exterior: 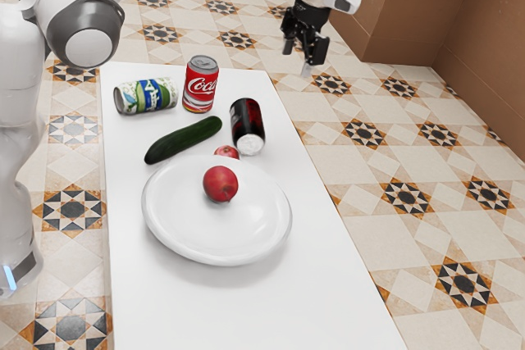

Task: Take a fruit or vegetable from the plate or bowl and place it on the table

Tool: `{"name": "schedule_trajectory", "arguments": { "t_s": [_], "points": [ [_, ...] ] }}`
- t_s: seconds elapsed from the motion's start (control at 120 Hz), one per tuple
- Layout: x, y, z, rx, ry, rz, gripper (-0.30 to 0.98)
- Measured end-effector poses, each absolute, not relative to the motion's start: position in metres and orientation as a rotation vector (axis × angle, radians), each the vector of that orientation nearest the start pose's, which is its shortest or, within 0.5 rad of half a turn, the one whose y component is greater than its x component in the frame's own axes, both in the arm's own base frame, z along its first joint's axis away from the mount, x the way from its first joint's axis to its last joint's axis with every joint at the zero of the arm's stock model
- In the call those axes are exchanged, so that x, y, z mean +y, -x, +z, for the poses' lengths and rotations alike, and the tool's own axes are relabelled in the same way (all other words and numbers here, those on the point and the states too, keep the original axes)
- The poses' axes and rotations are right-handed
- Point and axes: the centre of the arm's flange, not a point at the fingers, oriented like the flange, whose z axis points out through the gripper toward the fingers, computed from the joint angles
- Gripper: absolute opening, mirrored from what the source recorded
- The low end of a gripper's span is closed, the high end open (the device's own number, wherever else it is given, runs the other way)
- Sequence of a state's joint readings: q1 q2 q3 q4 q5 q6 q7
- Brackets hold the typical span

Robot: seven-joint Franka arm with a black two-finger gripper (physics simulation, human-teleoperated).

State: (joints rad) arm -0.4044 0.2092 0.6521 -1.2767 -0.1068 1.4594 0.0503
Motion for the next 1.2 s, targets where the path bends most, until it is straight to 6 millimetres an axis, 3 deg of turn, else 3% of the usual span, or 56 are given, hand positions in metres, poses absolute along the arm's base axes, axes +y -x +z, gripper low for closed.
{"name": "schedule_trajectory", "arguments": {
  "t_s": [0.325,0.483,0.6,0.742,0.825,0.9,1.075,1.2],
  "points": [
    [0.084,-0.591,0.654,-0.261,3.119,-0.039,0.69],
    [-0.004,-0.604,0.646,-0.027,3.155,-0.035,0.69],
    [-0.04,-0.604,0.639,0.059,3.17,-0.025,0.68],
    [-0.038,-0.564,0.628,0.088,3.214,0.056,0.69],
    [-0.035,-0.523,0.618,0.123,3.221,0.077,0.69],
    [-0.052,-0.498,0.601,0.185,3.202,0.106,0.69],
    [-0.077,-0.484,0.543,0.227,3.162,0.195,0.69],
    [-0.087,-0.483,0.519,0.227,3.152,0.208,0.69]
  ]
}}
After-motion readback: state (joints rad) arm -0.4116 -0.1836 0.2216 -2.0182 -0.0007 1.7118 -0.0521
